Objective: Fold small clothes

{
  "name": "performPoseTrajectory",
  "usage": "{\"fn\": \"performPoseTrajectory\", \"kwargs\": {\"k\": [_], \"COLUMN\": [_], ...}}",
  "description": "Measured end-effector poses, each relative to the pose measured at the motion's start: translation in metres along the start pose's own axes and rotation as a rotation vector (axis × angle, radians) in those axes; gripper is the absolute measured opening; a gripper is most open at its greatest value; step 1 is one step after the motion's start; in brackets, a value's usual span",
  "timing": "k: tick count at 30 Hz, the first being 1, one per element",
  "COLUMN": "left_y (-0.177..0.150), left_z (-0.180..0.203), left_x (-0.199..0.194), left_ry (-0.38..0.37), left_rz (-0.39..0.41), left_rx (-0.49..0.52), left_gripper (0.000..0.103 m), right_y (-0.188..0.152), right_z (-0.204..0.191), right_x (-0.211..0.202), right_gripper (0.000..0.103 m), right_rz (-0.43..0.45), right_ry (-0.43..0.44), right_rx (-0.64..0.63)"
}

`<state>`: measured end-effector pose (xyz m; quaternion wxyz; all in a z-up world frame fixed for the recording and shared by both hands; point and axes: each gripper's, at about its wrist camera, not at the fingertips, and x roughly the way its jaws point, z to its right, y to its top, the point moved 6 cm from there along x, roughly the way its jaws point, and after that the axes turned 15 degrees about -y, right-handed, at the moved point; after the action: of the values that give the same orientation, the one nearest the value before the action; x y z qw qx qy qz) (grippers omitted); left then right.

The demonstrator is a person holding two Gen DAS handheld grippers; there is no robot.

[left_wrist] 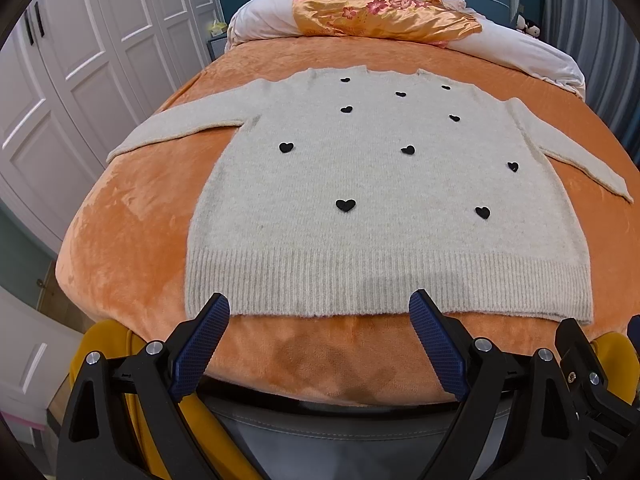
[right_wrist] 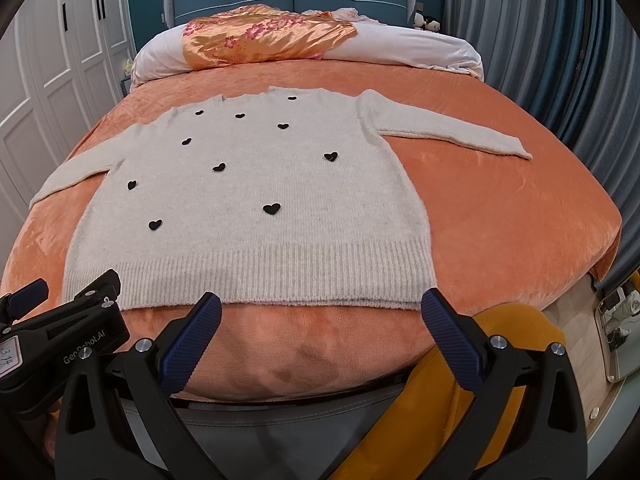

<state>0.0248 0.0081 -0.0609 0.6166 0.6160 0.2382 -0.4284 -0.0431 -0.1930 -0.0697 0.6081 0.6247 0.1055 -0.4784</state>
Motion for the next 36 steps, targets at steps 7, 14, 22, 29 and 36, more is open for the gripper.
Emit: {"fn": "performPoseTrajectory", "kwargs": {"k": [7, 14, 22, 29, 36], "left_y": [-0.001, -0.003, 0.031, 0.069, 0.102], "left_z": [-0.001, -0.002, -0.029, -0.042, -0.052], "left_x": [0.009, 0.031, 0.057, 0.089, 0.114], "left_ry": [0.010, -0.014, -0.027, -0.079, -0.088], "left_rz": [-0.024, -0.074, -0.068, -0.063, -0.029], "left_rx": [-0.004, -0.004, -0.065, -0.154, -0.225], "left_gripper": [0.088, 0.090, 0.092, 0.092, 0.092], "right_y": [-0.004, -0.006, 0.061, 0.140, 0.176], "right_z": [-0.003, -0.007, 0.107, 0.239, 0.308], "right_x": [0.007, 0.036, 0.140, 0.257, 0.353], "right_gripper": [0.098, 0.098, 0.098, 0.098, 0.084], "right_rz": [-0.021, -0.054, -0.127, -0.140, -0.198], "right_ry": [0.004, 0.047, -0.002, -0.040, -0.120], "right_rx": [-0.007, -0.042, 0.185, 0.480, 0.640]}}
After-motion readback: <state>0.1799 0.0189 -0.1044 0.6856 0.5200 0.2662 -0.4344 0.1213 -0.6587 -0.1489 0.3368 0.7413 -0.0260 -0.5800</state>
